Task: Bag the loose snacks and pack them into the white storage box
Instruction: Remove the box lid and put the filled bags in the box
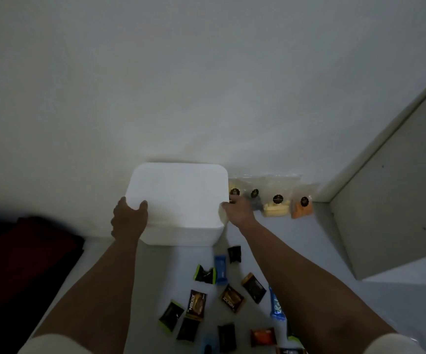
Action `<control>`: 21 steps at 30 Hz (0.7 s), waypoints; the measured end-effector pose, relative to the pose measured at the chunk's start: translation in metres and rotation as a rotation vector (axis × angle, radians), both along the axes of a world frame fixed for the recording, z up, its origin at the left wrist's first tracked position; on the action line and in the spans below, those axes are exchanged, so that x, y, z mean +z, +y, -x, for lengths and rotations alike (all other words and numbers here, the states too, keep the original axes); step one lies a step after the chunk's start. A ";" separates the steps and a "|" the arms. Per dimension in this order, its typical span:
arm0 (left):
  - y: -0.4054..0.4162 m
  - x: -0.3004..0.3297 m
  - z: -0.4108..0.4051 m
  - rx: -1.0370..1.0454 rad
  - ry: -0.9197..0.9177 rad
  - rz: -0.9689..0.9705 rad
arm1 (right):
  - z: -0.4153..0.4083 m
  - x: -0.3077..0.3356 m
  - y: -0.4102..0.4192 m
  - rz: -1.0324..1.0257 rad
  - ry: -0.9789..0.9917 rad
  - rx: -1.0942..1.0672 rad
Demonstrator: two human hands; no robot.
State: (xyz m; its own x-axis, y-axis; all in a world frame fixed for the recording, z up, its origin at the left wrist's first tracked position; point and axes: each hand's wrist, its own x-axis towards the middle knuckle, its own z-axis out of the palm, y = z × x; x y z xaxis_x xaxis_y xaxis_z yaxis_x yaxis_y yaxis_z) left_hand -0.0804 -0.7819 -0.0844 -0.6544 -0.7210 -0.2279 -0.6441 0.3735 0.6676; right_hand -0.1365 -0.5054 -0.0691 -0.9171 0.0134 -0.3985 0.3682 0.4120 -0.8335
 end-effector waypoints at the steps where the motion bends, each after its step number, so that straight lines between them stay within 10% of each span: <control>1: -0.003 0.001 0.001 0.046 0.068 -0.050 | -0.001 -0.001 -0.001 -0.007 0.028 -0.018; 15: 0.008 0.072 -0.004 0.278 0.440 -0.181 | -0.019 0.043 -0.003 0.222 0.143 -0.174; 21: 0.091 0.087 -0.035 0.171 0.319 -0.171 | -0.058 0.048 0.069 0.187 0.228 -0.371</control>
State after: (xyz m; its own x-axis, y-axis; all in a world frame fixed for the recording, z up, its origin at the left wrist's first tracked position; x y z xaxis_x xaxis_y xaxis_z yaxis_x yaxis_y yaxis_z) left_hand -0.0457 -0.6912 0.0023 -0.5858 -0.7948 -0.1586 -0.4378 0.1456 0.8872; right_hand -0.0788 -0.4360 -0.0211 -0.9281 0.3044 -0.2144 0.2613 0.1224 -0.9575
